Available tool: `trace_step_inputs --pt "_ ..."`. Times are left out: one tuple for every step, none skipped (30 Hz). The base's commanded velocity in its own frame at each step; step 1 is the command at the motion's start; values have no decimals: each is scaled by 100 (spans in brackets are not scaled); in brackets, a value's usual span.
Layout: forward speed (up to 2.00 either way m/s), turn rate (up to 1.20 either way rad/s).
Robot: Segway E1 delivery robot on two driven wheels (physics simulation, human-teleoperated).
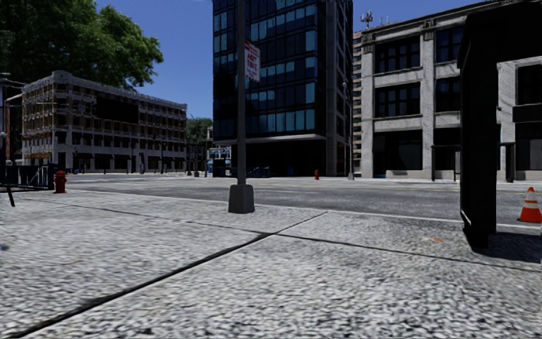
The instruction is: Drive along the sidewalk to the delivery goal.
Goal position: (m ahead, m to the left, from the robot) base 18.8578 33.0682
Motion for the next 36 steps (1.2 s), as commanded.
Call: trace_step_inputs --pt "200 53" --pt "200 53" --pt "200 53" --pt "200 53" --pt "200 53" --pt "200 53" --pt "200 53" --pt "200 53" --pt "200 53" --pt "200 53" --pt "200 53" --pt "200 53" --pt "200 53" --pt "200 53" --pt "200 54" --pt "200 54" --pt "200 54" --pt "200 54" --pt "200 54" --pt "200 54" --pt "200 54" --pt "200 54" --pt "200 54" --pt "200 54" --pt "200 54" --pt "200 54" --pt "200 54" --pt "200 54" --pt "200 54" --pt "200 54" --pt "200 54" --pt "200 54" --pt "200 54" --pt "200 54" --pt "200 54" --pt "200 54"
